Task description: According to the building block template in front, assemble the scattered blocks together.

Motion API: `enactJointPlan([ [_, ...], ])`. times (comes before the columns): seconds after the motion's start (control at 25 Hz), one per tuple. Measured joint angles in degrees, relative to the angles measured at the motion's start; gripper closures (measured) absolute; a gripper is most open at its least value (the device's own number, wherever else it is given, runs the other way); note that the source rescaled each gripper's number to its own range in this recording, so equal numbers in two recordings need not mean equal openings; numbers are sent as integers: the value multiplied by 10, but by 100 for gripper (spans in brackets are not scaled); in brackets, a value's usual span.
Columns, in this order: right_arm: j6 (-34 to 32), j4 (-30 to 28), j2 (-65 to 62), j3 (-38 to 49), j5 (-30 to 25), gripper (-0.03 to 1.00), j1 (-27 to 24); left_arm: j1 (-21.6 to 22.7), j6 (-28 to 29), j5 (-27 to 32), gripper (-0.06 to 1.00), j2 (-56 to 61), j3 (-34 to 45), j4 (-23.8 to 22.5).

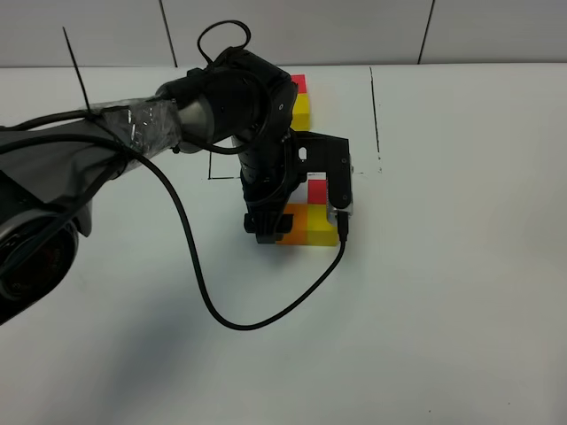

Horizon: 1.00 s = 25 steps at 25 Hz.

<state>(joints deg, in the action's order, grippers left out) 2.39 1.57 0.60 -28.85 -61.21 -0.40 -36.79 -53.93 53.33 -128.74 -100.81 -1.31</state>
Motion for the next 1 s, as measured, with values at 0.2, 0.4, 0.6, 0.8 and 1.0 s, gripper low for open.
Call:
enactJointPlan([
  [0.2,0,0,0,0,0,26,0,9,22,33,7,39,0,-10],
  [0.4,0,0,0,0,0,26,0,72,101,42,7,82,0,-15],
  [0.6,0,0,0,0,0,26,0,182,189,84,7,122,0,-16],
  [0.8,0,0,0,0,0,26,0,287,240,113,7,173,4,13],
  [1.0,0,0,0,0,0,26,0,366,270,110,7,258,70,28],
])
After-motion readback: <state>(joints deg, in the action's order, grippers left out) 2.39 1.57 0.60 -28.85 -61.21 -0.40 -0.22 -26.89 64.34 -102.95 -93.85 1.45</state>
